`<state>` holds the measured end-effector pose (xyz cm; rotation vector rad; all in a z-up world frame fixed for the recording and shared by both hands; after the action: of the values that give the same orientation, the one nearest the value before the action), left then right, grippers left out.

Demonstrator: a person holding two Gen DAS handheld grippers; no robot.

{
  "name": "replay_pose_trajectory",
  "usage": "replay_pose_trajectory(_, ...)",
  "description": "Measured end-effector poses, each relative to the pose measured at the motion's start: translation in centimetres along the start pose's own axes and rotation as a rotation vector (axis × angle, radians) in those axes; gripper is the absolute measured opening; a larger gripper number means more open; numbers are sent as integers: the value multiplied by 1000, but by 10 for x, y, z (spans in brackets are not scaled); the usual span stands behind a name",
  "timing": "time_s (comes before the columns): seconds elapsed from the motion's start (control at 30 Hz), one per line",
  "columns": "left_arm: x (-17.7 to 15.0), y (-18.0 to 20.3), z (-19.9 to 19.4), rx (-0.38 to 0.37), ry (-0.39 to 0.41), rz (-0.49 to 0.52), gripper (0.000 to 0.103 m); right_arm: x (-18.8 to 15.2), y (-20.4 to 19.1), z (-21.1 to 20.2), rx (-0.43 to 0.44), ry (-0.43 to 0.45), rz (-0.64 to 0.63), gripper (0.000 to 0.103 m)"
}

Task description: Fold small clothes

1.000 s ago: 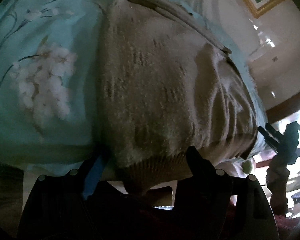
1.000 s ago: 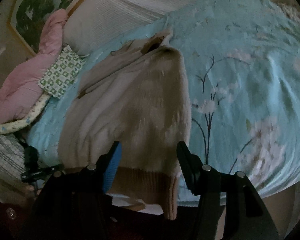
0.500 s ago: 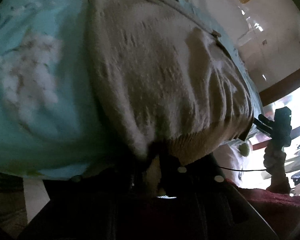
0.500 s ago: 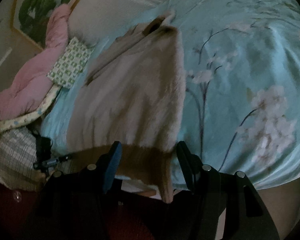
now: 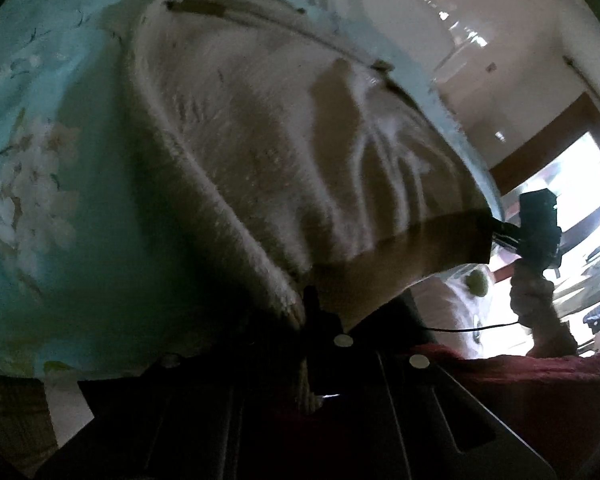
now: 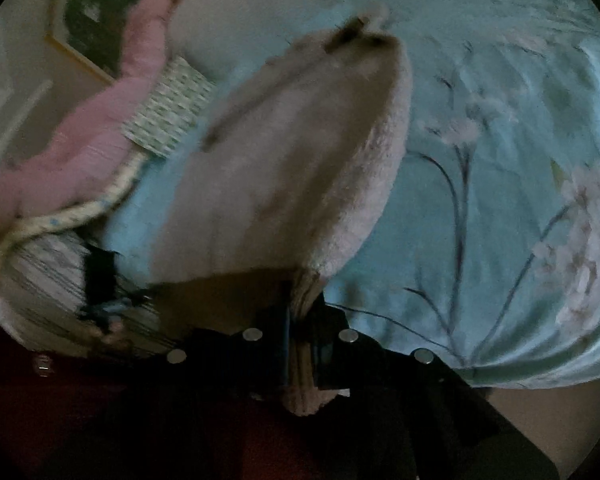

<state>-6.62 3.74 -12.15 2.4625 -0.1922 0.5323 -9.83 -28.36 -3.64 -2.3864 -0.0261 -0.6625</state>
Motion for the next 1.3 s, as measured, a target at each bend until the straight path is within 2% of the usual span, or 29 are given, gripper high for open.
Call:
replay_pose_trajectory(0.07, 4, 2, -8, -26, 26, -2, 6, 6, -6, -8, 69, 43, 10, 8)
replay_pose_trajectory(0.23, 30, 7, -36, -82, 114, -7, 5, 31, -13, -17, 176, 141, 49, 8)
replay_pose_trajectory(0.37, 62, 10, -57, -59, 185, 34, 5, 57, -15, -22, 221, 220, 76, 8)
replay_pose_trajectory(0.5, 108, 8, -78, -58, 285, 51, 5, 96, -23, -16, 223, 266, 65, 8)
replay_pose_trajectory(0.67, 183, 2, -84, 3, 368, 72, 5, 162, -28, -10, 190, 340, 54, 8)
replay_pose_trajectory(0.9, 275, -19, -67, 65, 396, 75, 5, 257, -21, 13, 80, 399, 87, 8)
replay_pose_trajectory(1.1, 351, -62, -24, 116, 367, 27, 5, 318, 3, 60, -10, 373, 152, 8)
replay_pose_trajectory(1.2, 373, -89, -5, 120, 353, -21, 5, 339, 21, 92, -67, 340, 180, 8)
replay_pose_trajectory(1.3, 386, -114, 9, 119, 350, -74, 5, 352, 37, 108, -86, 327, 221, 8)
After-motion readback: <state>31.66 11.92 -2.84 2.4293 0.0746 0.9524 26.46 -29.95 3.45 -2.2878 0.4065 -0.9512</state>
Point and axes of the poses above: each gripper's, at about its wrist camera, not at the fingertips, and z roughly the way its jaws point, y to its right, x to its top, the point moved 5 cm from there along z, roughly the way its jaws point, and after that the axes turned 3 degrees about -y, right-handed, at the moved point
